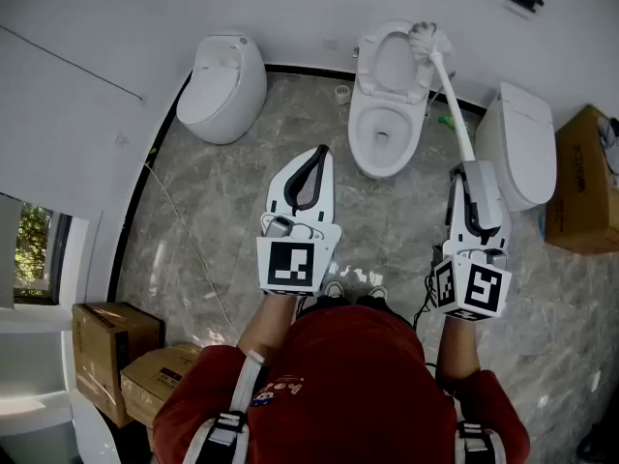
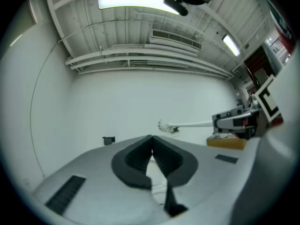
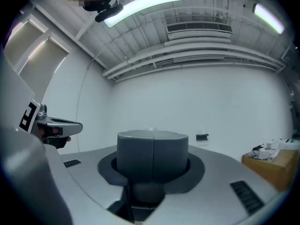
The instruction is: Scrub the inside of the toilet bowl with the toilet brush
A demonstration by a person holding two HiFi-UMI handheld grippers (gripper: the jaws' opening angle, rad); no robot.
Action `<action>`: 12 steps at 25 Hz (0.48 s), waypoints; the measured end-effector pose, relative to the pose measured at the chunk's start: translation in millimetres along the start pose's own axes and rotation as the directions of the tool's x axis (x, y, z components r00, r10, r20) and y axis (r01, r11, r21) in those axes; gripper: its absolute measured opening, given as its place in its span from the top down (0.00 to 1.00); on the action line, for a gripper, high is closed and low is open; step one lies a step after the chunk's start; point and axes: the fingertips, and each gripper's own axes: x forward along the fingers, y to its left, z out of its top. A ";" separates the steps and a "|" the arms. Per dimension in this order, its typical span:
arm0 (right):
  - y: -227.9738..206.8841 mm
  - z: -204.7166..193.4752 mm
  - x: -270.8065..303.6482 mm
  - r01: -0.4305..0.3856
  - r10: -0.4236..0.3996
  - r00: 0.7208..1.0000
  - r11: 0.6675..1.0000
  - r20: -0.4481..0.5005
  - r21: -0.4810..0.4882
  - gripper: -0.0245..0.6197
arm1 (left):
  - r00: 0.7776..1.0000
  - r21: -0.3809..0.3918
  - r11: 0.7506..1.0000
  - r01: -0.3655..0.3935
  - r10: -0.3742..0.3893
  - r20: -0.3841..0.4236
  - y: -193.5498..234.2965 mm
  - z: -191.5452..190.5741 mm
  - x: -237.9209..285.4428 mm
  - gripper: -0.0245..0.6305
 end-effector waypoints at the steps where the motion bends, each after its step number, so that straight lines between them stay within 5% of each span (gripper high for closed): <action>1: -0.5 0.5 0.1 0.001 -0.001 1.000 1.000 -0.001 -0.001 0.73 | 1.000 -0.009 1.000 0.008 -0.009 -0.025 -1.8 -1.9 -0.7 0.96; 12: -45.5 -10.1 -7.9 0.045 -0.044 0.999 0.999 -0.006 0.031 0.73 | 0.996 -0.012 0.998 0.059 -0.059 -0.063 -42.8 -4.9 12.2 0.96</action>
